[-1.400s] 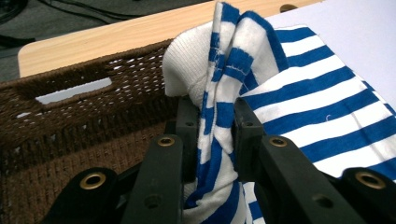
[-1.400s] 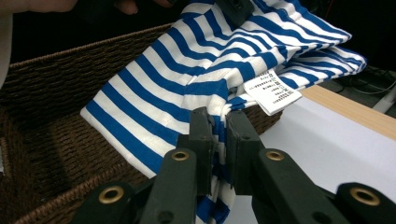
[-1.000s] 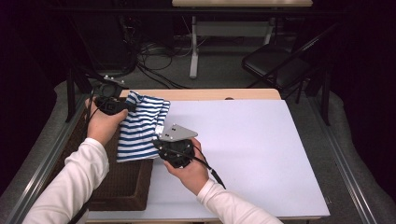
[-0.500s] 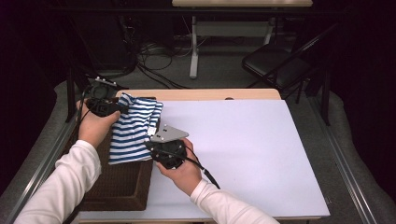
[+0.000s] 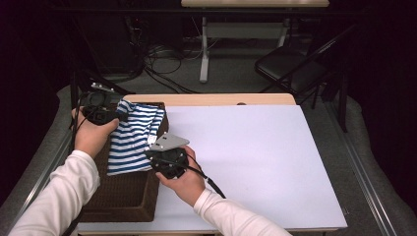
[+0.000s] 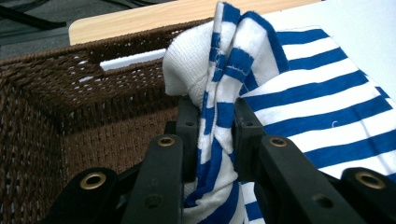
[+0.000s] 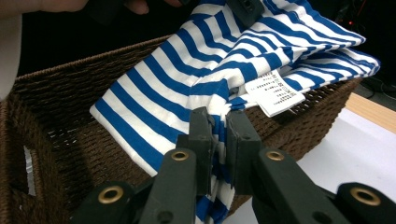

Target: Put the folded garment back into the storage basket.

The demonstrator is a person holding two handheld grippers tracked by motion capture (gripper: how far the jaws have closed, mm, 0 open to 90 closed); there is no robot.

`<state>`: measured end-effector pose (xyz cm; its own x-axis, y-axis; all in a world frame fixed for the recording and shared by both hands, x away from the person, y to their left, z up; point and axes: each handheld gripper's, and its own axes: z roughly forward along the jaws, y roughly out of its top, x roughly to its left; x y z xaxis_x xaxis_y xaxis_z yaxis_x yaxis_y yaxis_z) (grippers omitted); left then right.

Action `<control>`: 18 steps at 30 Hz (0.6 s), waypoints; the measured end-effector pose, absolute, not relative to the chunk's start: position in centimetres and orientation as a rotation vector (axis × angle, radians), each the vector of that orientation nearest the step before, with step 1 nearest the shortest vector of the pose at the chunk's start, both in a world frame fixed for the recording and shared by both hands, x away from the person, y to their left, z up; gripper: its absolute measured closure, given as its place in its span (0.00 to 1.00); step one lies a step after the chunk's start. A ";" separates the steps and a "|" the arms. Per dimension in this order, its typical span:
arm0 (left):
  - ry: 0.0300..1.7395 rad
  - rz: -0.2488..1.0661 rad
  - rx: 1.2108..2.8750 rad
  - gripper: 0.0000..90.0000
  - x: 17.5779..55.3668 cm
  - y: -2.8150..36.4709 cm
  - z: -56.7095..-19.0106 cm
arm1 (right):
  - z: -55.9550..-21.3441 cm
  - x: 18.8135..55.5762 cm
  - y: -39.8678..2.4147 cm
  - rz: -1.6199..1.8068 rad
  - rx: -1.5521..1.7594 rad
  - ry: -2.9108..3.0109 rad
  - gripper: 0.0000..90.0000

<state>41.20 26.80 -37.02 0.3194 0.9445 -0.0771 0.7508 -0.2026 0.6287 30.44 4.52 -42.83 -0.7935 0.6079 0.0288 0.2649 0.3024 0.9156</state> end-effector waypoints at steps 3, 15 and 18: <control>1.500 0.436 2.015 0.86 41.1 27.2 -37.3 | -43.0 30.4 5.0 1.487 0.782 2.258 0.91; 1.522 0.450 2.019 0.86 40.5 28.4 -37.3 | -43.4 30.1 6.2 1.491 0.762 2.280 0.91; 1.530 0.442 2.014 0.86 40.3 28.8 -37.4 | -43.5 30.0 6.6 1.495 0.756 2.284 0.91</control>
